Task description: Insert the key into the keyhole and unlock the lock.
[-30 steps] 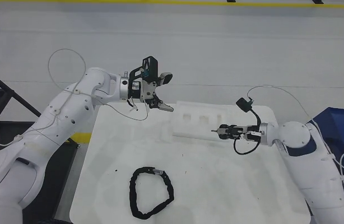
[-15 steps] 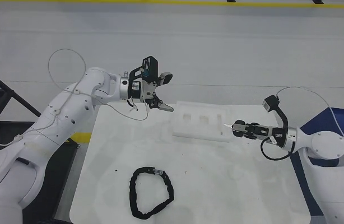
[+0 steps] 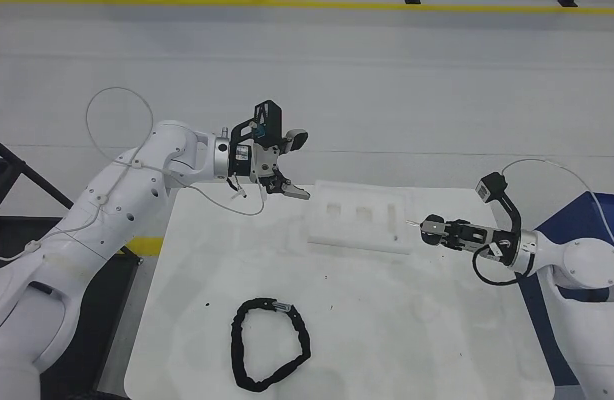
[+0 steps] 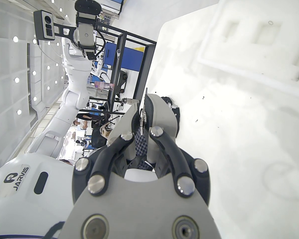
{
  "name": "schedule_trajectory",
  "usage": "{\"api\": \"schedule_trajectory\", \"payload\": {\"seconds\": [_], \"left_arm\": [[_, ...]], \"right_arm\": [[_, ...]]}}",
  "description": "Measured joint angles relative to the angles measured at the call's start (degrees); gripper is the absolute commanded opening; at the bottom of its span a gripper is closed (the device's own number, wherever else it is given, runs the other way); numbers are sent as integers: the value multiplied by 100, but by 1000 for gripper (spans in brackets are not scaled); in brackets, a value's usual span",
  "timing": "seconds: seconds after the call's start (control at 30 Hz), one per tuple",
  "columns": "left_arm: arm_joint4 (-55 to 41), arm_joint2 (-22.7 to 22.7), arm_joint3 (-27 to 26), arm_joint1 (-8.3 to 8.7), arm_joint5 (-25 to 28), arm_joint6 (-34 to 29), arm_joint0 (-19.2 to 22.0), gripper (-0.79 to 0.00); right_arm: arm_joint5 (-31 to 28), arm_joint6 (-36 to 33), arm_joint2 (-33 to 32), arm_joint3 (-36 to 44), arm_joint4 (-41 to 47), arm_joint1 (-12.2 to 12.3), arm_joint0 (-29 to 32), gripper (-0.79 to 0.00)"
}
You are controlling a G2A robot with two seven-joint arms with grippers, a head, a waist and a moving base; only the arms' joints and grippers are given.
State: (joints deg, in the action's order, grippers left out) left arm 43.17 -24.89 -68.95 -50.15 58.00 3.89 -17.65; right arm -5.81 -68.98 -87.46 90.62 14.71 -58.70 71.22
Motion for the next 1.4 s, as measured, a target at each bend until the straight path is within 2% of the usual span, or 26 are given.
{"api": "schedule_trajectory", "payload": {"seconds": [0.53, 0.63, 0.87, 1.0, 1.27, 1.4], "left_arm": [[-4, -4, -8, 0, -21, -1, -26, 0], [64, -63, 74, 12, -134, 91, -270, 0], [504, -91, 206, 83, 1, 716, -851, 0], [968, 78, 200, 193, 0, 993, -1009, 0], [1756, 638, 172, 328, 0, 1641, -984, 0], [2202, 1123, 177, 388, 0, 2441, -913, 0]], "right_arm": [[0, 0, 0, 0, 0, 0, 0, -785], [0, 0, 0, 0, 0, 0, 0, -785], [0, 0, 0, 0, 0, 0, 0, -785], [0, 0, 0, 0, 0, 0, 0, -785], [0, 0, 0, 0, 0, 0, 0, -785], [0, 0, 0, 0, 0, 0, 0, -785]]}}
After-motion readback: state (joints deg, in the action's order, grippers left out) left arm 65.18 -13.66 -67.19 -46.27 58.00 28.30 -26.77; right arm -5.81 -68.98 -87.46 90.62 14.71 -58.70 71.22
